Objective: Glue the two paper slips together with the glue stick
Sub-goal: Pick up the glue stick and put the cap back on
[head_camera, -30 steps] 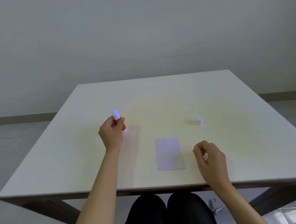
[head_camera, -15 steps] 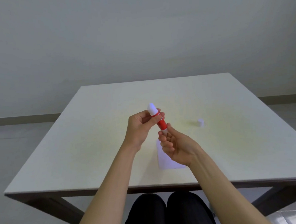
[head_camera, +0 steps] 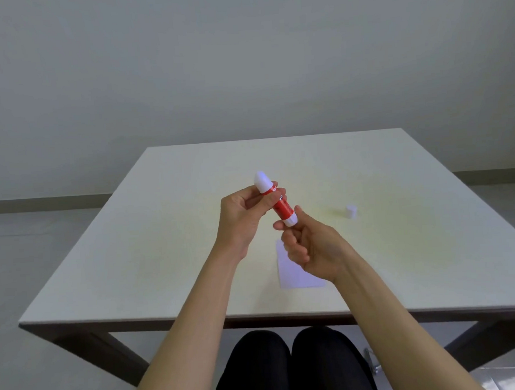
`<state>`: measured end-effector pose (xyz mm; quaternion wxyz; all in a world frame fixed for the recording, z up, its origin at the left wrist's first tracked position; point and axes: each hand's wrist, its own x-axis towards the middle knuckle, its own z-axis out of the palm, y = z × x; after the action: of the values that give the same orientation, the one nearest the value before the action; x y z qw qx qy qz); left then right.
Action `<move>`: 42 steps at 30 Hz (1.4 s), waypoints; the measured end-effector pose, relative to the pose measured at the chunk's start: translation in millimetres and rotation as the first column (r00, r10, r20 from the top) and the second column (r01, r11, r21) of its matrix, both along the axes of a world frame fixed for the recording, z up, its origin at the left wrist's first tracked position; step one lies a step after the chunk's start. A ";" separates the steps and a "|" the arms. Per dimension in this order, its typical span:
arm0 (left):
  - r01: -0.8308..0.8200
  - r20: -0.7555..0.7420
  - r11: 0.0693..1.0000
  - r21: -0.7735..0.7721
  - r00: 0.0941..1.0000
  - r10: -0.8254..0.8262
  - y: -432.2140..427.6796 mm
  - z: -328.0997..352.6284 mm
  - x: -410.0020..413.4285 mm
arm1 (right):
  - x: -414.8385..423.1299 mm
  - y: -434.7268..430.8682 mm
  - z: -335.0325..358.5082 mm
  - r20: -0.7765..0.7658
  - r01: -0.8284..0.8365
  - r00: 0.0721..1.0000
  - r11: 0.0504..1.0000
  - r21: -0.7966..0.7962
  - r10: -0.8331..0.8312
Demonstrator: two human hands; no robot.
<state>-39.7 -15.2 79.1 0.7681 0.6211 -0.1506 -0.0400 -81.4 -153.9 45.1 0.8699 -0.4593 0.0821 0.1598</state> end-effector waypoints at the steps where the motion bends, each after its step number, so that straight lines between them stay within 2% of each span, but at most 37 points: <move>1: 0.001 -0.001 1.000 -0.006 1.000 -0.001 0.1 0.1 -1.0 | 0.2 -0.3 0.0 -0.003 0.018 1.000 0.999 0.048 -0.018; 2: -0.004 -0.001 1.000 -0.012 1.000 0.004 -0.3 0.1 -1.7 | -0.6 2.1 -0.5 0.047 0.062 0.997 0.997 0.056 -0.064; 3: -0.018 -0.005 1.000 -0.018 1.000 0.018 -0.6 0.3 -1.8 | -1.9 6.5 -3.5 0.178 0.149 0.973 0.989 0.000 -0.147; 4: -0.036 -0.014 0.999 -0.028 0.999 0.036 -1.2 0.5 -1.5 | -3.0 10.3 -8.2 0.365 0.298 0.902 0.944 -0.144 -0.230; 5: -0.051 -0.027 0.998 -0.044 0.998 0.050 -1.6 0.8 -1.4 | -4.9 15.4 -10.3 0.548 0.490 0.795 0.809 -0.325 -0.262; 6: -0.058 -0.036 0.997 -0.059 0.998 0.056 -2.3 0.7 -1.6 | -3.8 18.1 -16.9 0.688 0.656 0.687 0.606 -0.450 -0.233; 7: -0.060 -0.036 0.996 -0.065 0.998 0.058 -3.1 0.6 -1.9 | -2.7 20.6 -21.3 0.757 0.741 0.623 0.458 -0.491 -0.195; 8: -0.062 -0.031 0.996 -0.060 0.998 0.060 -3.7 0.4 -2.2 | -1.7 21.1 -24.6 0.776 0.768 0.600 0.410 -0.492 -0.193; 9: -0.065 -0.026 0.997 -0.051 0.998 0.064 -3.7 0.3 -2.5 | -3.1 21.8 -20.7 0.756 0.758 0.616 0.425 -0.494 -0.220; 10: -0.071 -0.024 0.997 -0.043 0.997 0.070 -2.9 0.2 -2.6 | -3.8 21.0 -15.6 0.668 0.679 0.693 0.555 -0.480 -0.269; 11: -0.076 -0.023 0.996 -0.036 0.997 0.076 -1.6 0.3 -2.4 | -4.5 20.1 -5.4 0.501 0.520 0.816 0.746 -0.417 -0.288; 12: -0.077 -0.023 0.997 -0.030 0.997 0.076 0.0 0.4 -1.9 | -3.3 16.3 -0.4 0.302 0.319 0.926 0.896 -0.309 -0.225; 13: -0.069 -0.023 0.997 -0.028 0.997 0.068 1.4 0.7 -1.5 | -3.2 12.3 4.7 0.138 0.146 0.983 0.968 -0.204 -0.119; 15: -0.047 -0.016 0.998 -0.036 0.999 0.046 3.0 0.8 -2.0 | -1.8 5.9 6.7 0.020 0.029 0.999 0.996 -0.081 -0.028; 17: -0.049 -0.017 0.998 -0.049 0.999 0.048 2.9 1.4 -2.1 | -2.0 7.7 3.4 0.121 0.120 0.986 0.992 -0.048 -0.113; 18: -0.057 -0.025 0.997 -0.059 0.998 0.056 2.3 1.4 -2.1 | -3.0 11.4 -0.6 0.286 0.245 0.938 0.959 -0.139 -0.198; 19: -0.063 -0.031 0.996 -0.069 0.998 0.061 1.4 1.3 -2.2 | -5.2 16.0 -4.7 0.480 0.420 0.843 0.854 -0.308 -0.242; 20: -0.064 -0.034 0.995 -0.073 0.998 0.061 0.1 0.8 -2.6 | -6.5 20.6 -11.5 0.648 0.617 0.726 0.634 -0.467 -0.230; 21: -0.063 -0.034 0.996 -0.067 0.998 0.060 -1.4 0.2 -3.1 | -5.9 23.9 -18.9 0.750 0.736 0.637 0.430 -0.522 -0.180; 22: -0.064 -0.034 0.996 -0.055 0.997 0.062 -2.8 -0.8 -3.4 | -5.2 25.7 -23.2 0.791 0.786 0.594 0.311 -0.533 -0.146; 23: -0.069 -0.035 0.997 -0.045 0.997 0.068 -3.6 -1.6 -3.5 | -4.8 27.1 -24.8 0.782 0.786 0.602 0.291 -0.546 -0.158; 24: -0.078 -0.038 0.996 -0.042 0.996 0.077 -3.3 -2.5 -3.4 | -5.0 26.1 -21.7 0.718 0.735 0.664 0.362 -0.573 -0.211; 25: -0.087 -0.040 0.995 -0.041 0.996 0.086 -2.1 -2.9 -3.3 | -3.4 22.9 -15.8 0.577 0.619 0.769 0.546 -0.564 -0.276; 26: -0.095 -0.040 0.995 -0.036 0.995 0.093 -0.5 -3.4 -2.6 | -2.8 19.4 -6.8 0.371 0.433 0.887 0.772 -0.465 -0.274; 27: -0.096 -0.039 0.995 -0.030 0.995 0.095 1.0 -3.4 -1.9 | -1.6 13.8 -2.5 0.189 0.240 0.963 0.926 -0.290 -0.191; 28: -0.088 -0.038 0.996 -0.029 0.995 0.087 2.0 -3.4 -1.8 | -1.7 7.9 1.9 0.082 0.095 0.993 0.985 -0.141 -0.084; 30: -0.065 -0.031 0.997 -0.047 0.997 0.064 2.3 -2.5 -3.1 | -2.2 2.0 1.5 0.058 0.006 0.998 1.000 -0.018 -0.005; 32: -0.068 -0.027 0.995 -0.068 0.997 0.066 1.5 -1.2 -2.4 | -1.8 6.9 -1.3 0.150 0.098 0.984 0.995 0.003 -0.098; 33: -0.078 -0.030 0.994 -0.075 0.997 0.076 1.1 -1.0 -1.2 | -2.2 11.1 -3.6 0.270 0.209 0.945 0.976 -0.058 -0.187; 34: -0.089 -0.034 0.993 -0.078 0.996 0.087 0.4 -1.2 -0.3 | -3.9 15.5 -5.0 0.420 0.353 0.873 0.915 -0.194 -0.248; 35: -0.100 -0.041 0.992 -0.076 0.994 0.097 -0.7 -1.5 -0.1 | -4.6 19.0 -8.9 0.577 0.537 0.770 0.764 -0.358 -0.271; 36: -0.110 -0.051 0.991 -0.074 0.993 0.106 -2.2 -2.2 -0.1 | -5.2 22.4 -13.6 0.702 0.690 0.671 0.548 -0.474 -0.238; 37: -0.120 -0.060 0.990 -0.069 0.991 0.116 -4.1 -3.4 0.2 | -6.3 25.2 -17.6 0.792 0.792 0.585 0.334 -0.512 -0.174; 38: -0.133 -0.064 0.990 -0.057 0.990 0.129 -6.0 -5.4 0.9 | -6.5 27.2 -20.6 0.842 0.839 0.532 0.188 -0.511 -0.088; 39: -0.153 -0.064 0.988 -0.030 0.986 0.151 -7.7 -7.7 1.8 | -5.8 28.0 -23.2 0.852 0.848 0.524 0.104 -0.520 -0.009; 40: -0.185 -0.062 0.983 0.012 0.981 0.185 -8.2 -10.2 3.2 | -3.3 26.1 -25.4 0.831 0.827 0.554 0.082 -0.556 0.044; 42: -0.252 -0.035 0.960 0.121 0.965 0.258 -5.0 -15.3 8.5 | 5.2 11.6 -24.7 0.766 0.753 0.636 0.141 -0.643 0.095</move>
<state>-31.2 -20.2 63.8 0.7332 0.6775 -0.0471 0.0350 -76.2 -142.3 20.4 0.3716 -0.8719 -0.0388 -0.3166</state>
